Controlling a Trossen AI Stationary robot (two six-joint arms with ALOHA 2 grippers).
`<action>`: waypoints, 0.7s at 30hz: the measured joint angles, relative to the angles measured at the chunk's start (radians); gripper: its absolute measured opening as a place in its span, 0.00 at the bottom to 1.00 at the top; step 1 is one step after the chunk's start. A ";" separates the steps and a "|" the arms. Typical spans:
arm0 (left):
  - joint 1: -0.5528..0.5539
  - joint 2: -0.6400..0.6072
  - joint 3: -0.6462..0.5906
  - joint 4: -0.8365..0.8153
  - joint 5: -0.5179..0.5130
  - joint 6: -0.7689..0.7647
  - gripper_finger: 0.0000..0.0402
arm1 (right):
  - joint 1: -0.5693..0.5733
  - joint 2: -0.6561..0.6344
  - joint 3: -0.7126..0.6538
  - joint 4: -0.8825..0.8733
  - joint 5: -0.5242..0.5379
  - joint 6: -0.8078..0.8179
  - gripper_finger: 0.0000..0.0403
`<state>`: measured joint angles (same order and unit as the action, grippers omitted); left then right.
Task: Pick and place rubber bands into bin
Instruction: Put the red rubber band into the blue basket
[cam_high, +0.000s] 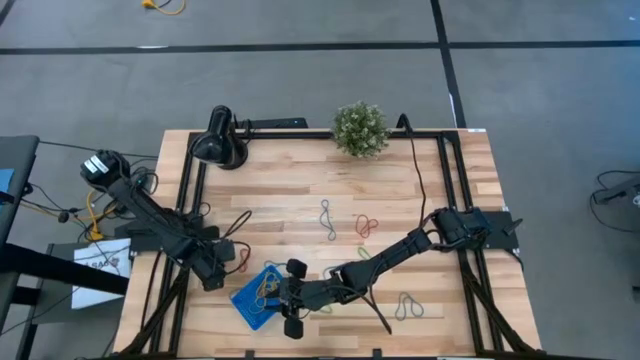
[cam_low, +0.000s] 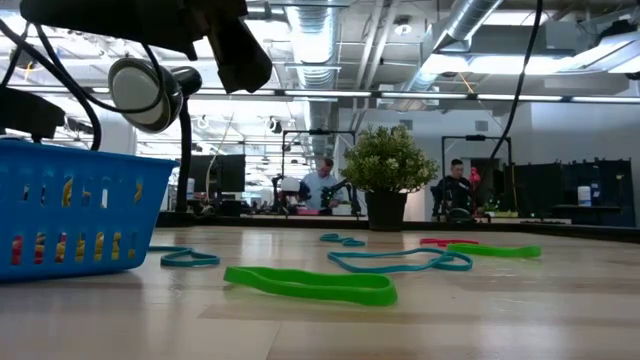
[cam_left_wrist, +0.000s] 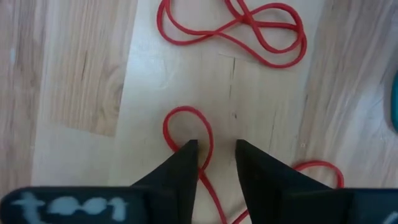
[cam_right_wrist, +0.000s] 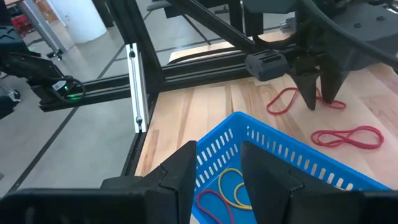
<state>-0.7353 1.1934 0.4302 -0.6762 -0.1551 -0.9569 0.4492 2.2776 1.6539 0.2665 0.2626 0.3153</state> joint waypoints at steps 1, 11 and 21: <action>0.000 -0.004 0.008 -0.004 0.000 0.001 0.21 | 0.000 0.000 0.000 0.000 0.000 0.000 0.29; 0.002 -0.012 0.020 -0.008 -0.068 0.043 0.01 | 0.003 0.000 0.000 -0.001 -0.002 0.000 0.29; 0.002 -0.014 0.071 0.039 -0.085 0.109 0.00 | 0.009 0.000 0.000 -0.004 -0.003 0.000 0.29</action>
<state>-0.7334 1.1793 0.5009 -0.6376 -0.2401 -0.8476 0.4580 2.2776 1.6539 0.2623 0.2592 0.3153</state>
